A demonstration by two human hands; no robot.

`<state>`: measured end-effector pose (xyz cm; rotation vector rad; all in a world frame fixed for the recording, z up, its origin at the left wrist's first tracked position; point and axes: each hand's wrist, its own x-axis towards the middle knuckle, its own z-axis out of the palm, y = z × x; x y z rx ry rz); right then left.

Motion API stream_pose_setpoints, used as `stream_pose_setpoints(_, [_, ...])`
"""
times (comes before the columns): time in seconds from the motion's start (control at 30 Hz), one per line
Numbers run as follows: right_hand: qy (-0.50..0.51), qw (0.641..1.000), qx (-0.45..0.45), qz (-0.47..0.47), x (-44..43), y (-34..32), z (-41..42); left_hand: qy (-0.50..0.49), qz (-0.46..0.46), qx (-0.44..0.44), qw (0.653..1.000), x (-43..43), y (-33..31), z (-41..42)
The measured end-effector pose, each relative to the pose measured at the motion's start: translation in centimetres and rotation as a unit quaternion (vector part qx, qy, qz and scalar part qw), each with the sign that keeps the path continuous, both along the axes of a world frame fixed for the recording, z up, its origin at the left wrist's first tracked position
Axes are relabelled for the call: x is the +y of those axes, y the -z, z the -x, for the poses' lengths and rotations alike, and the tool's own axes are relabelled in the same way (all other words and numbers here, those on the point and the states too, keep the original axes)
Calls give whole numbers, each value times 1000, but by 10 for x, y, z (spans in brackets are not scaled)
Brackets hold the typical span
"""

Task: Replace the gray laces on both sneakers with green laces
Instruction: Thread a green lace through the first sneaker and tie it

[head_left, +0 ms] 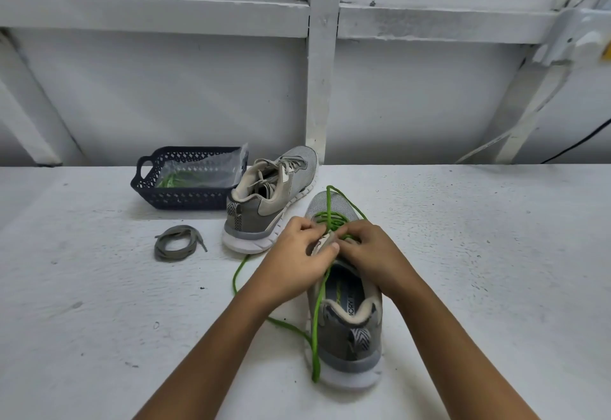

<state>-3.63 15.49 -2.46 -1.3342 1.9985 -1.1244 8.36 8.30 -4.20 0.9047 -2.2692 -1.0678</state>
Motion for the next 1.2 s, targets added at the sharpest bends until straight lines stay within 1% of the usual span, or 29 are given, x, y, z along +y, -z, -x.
stream_pose_setpoints(0.1, [7,998,62,5,-1,3,3,-28,3,-1,1000,8,6,1])
stream_pose_setpoints(0.17, [11,996,83,10,0,4,5,-62,5,11,998,13,9,4])
stream_pose_setpoints(0.3, [40,996,66,48,9,-4,9,-103,5,33,994,17,13,8])
stream_pose_setpoints(0.33, [49,996,41,64,13,-8,10,-106,4,39,994,17,13,8])
stream_pose_setpoints(0.37, [56,995,-7,81,17,-13,13,-108,3,42,993,17,13,7])
stream_pose_setpoints(0.4, [50,991,-77,102,21,-19,15,-111,2,44,993,17,14,7])
stream_pose_setpoints(0.43, [33,979,-160,126,25,-24,17,-114,3,47,992,17,15,8])
stream_pose_setpoints(0.47, [14,956,-252,150,28,-28,18,-117,3,51,992,18,15,8])
stream_pose_setpoints(0.5, [-3,926,-338,170,29,-32,18,-121,2,55,991,19,15,8])
stream_pose_setpoints(0.53, [-12,900,-395,184,31,-34,17,-128,-2,59,990,19,15,9])
stream_pose_setpoints(0.57, [-9,889,-419,188,34,-36,16,-135,-6,64,989,21,15,9])
stream_pose_setpoints(0.6, [-1,891,-417,178,36,-39,16,-142,-9,70,987,21,16,9])
stream_pose_setpoints(0.63, [9,904,-397,157,38,-43,18,-149,-13,74,986,21,16,9])
stream_pose_setpoints(0.7, [12,945,-319,75,43,-52,24,-154,-15,80,985,23,16,9])
stream_pose_setpoints(0.77, [-3,981,-195,-24,44,-57,28,-153,-17,84,985,24,16,8])
stream_pose_setpoints(0.8, [-5,992,-115,-56,43,-58,28,-151,-18,86,985,24,16,8])
stream_pose_setpoints(0.83, [0,997,-23,-67,41,-57,26,-150,-21,88,984,24,17,7])
stream_pose_setpoints(0.87, [9,995,76,-60,37,-55,23,-149,-26,93,984,24,17,7])
stream_pose_setpoints(0.9, [21,984,172,-38,33,-52,19,-147,-31,97,984,25,18,6])
stream_pose_setpoints(0.93, [29,970,238,-22,30,-50,15,-144,-33,101,984,25,18,6])
stream_pose_setpoints(1.0, [26,954,297,-40,21,-47,6,-138,-29,101,985,26,18,5])
stream_pose_setpoints(1.1, [-4,918,380,-117,7,-33,-7,-136,-16,92,986,24,19,6])
stream_pose_setpoints(1.13, [-12,912,392,-125,2,-28,-10,-137,-14,87,987,23,20,6])
stream_pose_setpoints(1.2, [-13,915,383,-126,-3,-18,-9,-140,-17,82,987,23,21,6])
